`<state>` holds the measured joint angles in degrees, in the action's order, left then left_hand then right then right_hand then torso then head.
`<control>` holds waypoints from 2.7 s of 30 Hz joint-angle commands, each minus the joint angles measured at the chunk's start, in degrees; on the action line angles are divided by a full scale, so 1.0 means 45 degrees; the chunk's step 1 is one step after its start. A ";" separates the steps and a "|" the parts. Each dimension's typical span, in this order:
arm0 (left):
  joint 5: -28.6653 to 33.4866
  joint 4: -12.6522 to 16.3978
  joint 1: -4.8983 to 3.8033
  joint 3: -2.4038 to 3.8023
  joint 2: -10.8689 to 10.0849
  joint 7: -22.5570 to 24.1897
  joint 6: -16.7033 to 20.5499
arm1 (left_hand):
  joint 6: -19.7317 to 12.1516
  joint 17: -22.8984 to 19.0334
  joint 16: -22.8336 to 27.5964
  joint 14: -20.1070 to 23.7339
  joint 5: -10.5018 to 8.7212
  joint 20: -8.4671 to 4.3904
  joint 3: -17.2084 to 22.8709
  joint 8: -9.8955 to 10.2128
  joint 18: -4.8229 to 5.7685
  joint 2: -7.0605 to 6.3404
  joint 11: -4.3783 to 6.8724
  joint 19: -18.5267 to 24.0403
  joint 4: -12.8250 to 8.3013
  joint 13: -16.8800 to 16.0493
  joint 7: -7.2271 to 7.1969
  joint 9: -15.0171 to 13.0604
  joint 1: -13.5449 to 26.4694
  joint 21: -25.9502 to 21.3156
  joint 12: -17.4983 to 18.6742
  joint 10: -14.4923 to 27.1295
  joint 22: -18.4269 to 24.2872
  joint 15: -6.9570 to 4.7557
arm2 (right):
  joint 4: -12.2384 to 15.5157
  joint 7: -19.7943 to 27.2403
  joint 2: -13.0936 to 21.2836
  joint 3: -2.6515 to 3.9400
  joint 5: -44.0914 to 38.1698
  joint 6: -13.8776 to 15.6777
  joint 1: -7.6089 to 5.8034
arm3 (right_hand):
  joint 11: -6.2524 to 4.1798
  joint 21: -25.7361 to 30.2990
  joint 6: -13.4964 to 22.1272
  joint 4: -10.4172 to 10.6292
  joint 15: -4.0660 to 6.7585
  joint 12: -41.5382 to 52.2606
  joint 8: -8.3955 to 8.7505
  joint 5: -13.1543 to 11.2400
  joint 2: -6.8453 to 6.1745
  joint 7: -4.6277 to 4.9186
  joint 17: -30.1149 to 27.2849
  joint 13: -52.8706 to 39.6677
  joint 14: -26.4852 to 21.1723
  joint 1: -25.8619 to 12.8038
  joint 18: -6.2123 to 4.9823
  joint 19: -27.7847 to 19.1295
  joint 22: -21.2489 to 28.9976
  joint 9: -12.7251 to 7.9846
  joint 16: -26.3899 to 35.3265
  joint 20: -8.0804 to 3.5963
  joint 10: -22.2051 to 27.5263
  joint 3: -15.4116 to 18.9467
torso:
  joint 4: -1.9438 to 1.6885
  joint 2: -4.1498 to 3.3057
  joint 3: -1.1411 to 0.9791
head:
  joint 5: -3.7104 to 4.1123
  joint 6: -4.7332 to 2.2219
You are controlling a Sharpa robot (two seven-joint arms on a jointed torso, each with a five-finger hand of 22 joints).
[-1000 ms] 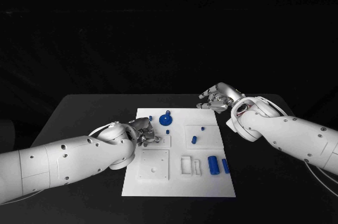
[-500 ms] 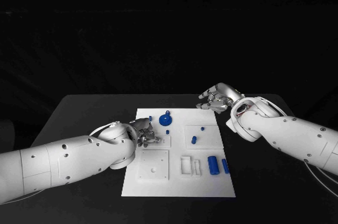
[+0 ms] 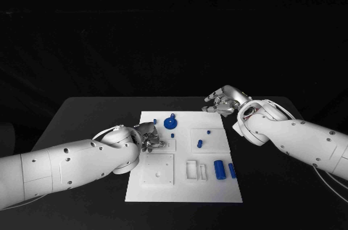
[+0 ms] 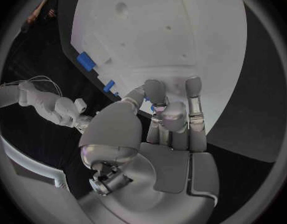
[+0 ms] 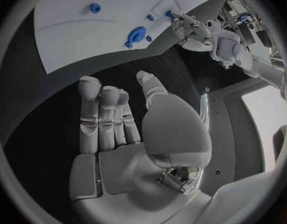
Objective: Assemble the parts on the task board
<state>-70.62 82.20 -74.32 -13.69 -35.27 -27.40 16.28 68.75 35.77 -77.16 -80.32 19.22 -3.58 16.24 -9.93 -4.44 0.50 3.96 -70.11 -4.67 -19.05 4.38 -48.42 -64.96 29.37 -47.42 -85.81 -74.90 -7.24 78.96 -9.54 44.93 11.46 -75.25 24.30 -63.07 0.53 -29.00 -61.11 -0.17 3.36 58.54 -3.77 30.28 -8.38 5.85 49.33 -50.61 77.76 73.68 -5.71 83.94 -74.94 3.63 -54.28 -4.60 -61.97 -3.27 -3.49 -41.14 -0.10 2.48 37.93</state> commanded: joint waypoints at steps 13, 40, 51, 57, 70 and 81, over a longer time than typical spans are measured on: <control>0.0705 0.0095 0.0020 -0.0026 -0.0146 -0.0076 -0.0527 | 0.3154 -0.0378 0.0235 0.0076 -0.0588 -0.0111 -0.0088 0.0111 -0.0044 0.0554 0.0450 -0.0002 0.0354 0.0148 -0.1921 -0.0113 -0.0530 -0.0079 0.0132 -0.0199 -0.0235 -0.0097 | 0.0008 0.0074 -0.0008 0.0007 0.0024 -0.0048 0.0021 | -0.0071 0.0054 -0.0081 -0.0066 0.0067 -0.0087 0.0050 0.0041 0.0020 -0.0019 0.0004 0.0026 -0.0010 -0.0129 -0.0121 0.0493 -0.0716 -0.0012 0.0058 -0.0029 0.0040 0.0004 | 0.0000 0.0004 -0.0012 | 0.0028 -0.0013; 0.1793 -0.0165 -0.0134 -0.0011 -0.0128 0.0135 -0.0762 | 0.3086 -0.0965 0.0585 0.0187 -0.1484 -0.0358 -0.0685 0.0688 0.0254 0.0252 0.0414 -0.0135 0.1560 0.0520 -0.1871 -0.0589 -0.0809 -0.0540 0.0317 -0.0206 -0.0241 -0.0119 | -0.0045 0.0074 -0.0033 0.0007 0.0030 -0.0056 0.0068 | -0.0068 0.0125 -0.0059 -0.0055 0.0067 -0.0121 0.0050 0.0037 0.0021 -0.0015 -0.0001 0.0065 -0.0015 -0.0133 -0.0126 0.0489 -0.0701 -0.0012 0.0073 -0.0029 0.0069 0.0013 | 0.0002 0.0003 -0.0015 | 0.0050 -0.0042; 0.1808 -0.0248 -0.0150 -0.0011 -0.0100 0.0096 -0.0591 | 0.3120 -0.1507 0.0871 0.0232 -0.1554 -0.0478 -0.0615 0.0863 0.0389 -0.1172 0.0398 -0.0231 0.2827 0.0742 -0.1883 -0.0425 -0.0460 -0.0786 0.0471 -0.0211 -0.0236 -0.0139 | -0.0045 0.0063 -0.0023 0.0007 0.0041 -0.0052 0.0092 | -0.0063 0.0159 -0.0032 -0.0052 0.0063 -0.0145 0.0049 0.0036 0.0009 -0.0007 -0.0006 0.0091 -0.0019 -0.0141 -0.0128 0.0486 -0.0692 -0.0012 0.0084 -0.0026 0.0093 0.0039 | 0.0002 0.0004 -0.0013 | 0.0053 -0.0056; 0.1810 -0.0271 -0.0155 -0.0011 -0.0088 0.0097 -0.0572 | 0.3176 -0.1586 0.0903 0.0246 -0.2004 -0.0501 -0.0566 0.0888 0.0424 -0.1582 0.0396 -0.0264 0.3335 0.0792 -0.1875 -0.0366 -0.0515 -0.0866 0.0475 -0.0211 -0.0243 -0.0137 | -0.0049 0.0058 -0.0023 0.0007 0.0042 -0.0056 0.0095 | -0.0063 0.0159 -0.0032 -0.0052 0.0063 -0.0145 0.0049 0.0036 0.0009 -0.0007 -0.0006 0.0091 -0.0019 -0.0141 -0.0128 0.0486 -0.0692 -0.0012 0.0084 -0.0026 0.0093 0.0039 | 0.0001 0.0002 -0.0013 | 0.0068 -0.0056; 0.1826 -0.0298 -0.0156 -0.0011 -0.0090 0.0101 -0.0498 | 0.3222 -0.1595 0.0900 0.0245 -0.2268 -0.0511 -0.0524 0.0898 0.0431 -0.1856 0.0400 -0.0290 0.3740 0.0821 -0.1876 -0.0351 -0.0619 -0.0905 0.0467 -0.0212 -0.0248 -0.0147 | -0.0055 0.0061 -0.0023 0.0007 0.0042 -0.0056 0.0105 | -0.0063 0.0159 -0.0032 -0.0052 0.0063 -0.0145 0.0049 0.0036 0.0009 -0.0007 -0.0006 0.0091 -0.0019 -0.0141 -0.0128 0.0486 -0.0692 -0.0012 0.0084 -0.0026 0.0093 0.0039 | -0.0001 0.0003 -0.0009 | 0.0075 -0.0051; 0.2022 -0.0121 -0.0156 0.0003 -0.0241 0.0351 -0.0390 | 0.3232 -0.1842 0.1104 0.0356 -0.2530 -0.0632 -0.1962 0.0965 0.0534 -0.2400 0.0372 -0.0264 0.4261 0.0919 -0.1842 -0.0283 -0.0771 -0.1023 0.0629 -0.0215 -0.0222 -0.0143 | -0.0069 0.0083 -0.0009 0.0007 0.0063 -0.0040 0.0133 | -0.0059 0.0266 -0.0013 -0.0049 0.0061 -0.0164 0.0049 0.0032 0.0016 -0.0004 -0.0027 0.0122 -0.0015 -0.0134 -0.0136 0.0489 -0.0674 -0.0012 0.0112 -0.0024 0.0106 0.0078 | 0.0007 0.0009 0.0001 | 0.0068 -0.0076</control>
<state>-62.47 81.29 -74.99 -13.73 -36.23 -26.84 14.11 83.17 27.69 -72.42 -79.07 6.67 -6.10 9.18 -5.83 -3.07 -9.96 5.63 -71.43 14.57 -15.00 -4.06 -49.71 -68.44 24.93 -44.78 -84.13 -74.91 -8.04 78.64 -9.54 44.87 11.46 -75.02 24.32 -62.53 0.32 -27.94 -61.11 -0.32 3.36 58.01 -3.77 30.28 -8.38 5.85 49.27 -50.12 77.76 73.68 -5.71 83.94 -74.91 3.63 -53.97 -4.60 -61.75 -3.11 -3.47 -41.12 -0.11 2.75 37.58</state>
